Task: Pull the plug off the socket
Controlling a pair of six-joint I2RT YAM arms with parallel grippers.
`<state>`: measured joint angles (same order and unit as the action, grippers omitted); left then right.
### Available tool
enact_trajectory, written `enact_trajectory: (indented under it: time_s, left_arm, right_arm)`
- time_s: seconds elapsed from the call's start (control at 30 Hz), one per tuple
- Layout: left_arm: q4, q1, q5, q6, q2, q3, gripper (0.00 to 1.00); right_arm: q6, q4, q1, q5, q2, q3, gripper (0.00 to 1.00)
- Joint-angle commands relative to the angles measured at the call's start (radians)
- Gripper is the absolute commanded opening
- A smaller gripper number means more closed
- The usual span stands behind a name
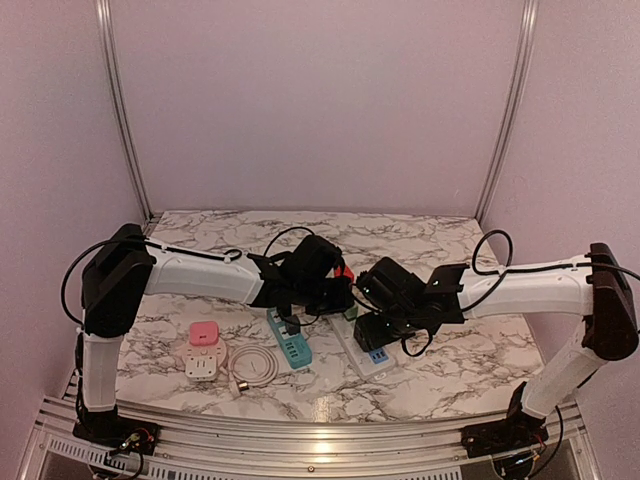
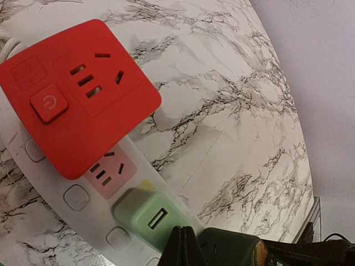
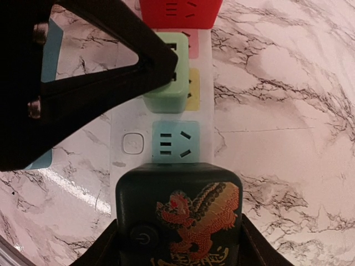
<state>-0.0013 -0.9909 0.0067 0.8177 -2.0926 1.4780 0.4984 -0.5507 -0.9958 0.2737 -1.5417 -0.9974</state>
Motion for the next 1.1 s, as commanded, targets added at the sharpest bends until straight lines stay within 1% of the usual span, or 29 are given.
enact_trajectory:
  time_s: [0.0,0.5,0.63,0.77,0.93,1.07]
  left_arm:
    - [-0.203,0.009,-0.067,-0.024,-0.071,-0.052,0.00]
    - [-0.223,0.006,-0.086,-0.041,-0.080,-0.041,0.00]
    - [-0.224,0.003,-0.083,-0.054,-0.076,-0.025,0.00]
    - [-0.238,-0.006,-0.084,-0.104,-0.061,0.029,0.00]
    - [-0.290,-0.026,-0.091,-0.166,-0.062,0.160,0.00]
    - [-0.293,-0.034,-0.079,-0.193,-0.044,0.212,0.00]
  right_arm:
    - [0.012,0.022,-0.017,0.036,0.040,-0.070,0.13]
    - [0.032,-0.032,-0.015,0.091,0.123,-0.038,0.14]
    - [0.038,-0.060,0.002,0.130,0.147,-0.030,0.14]
    - [0.039,-0.043,0.085,0.116,0.181,-0.006,0.14]
    - [0.021,0.052,0.215,0.084,0.215,0.015,0.14]
    - [0.018,0.135,0.330,0.014,0.237,0.040,0.14]
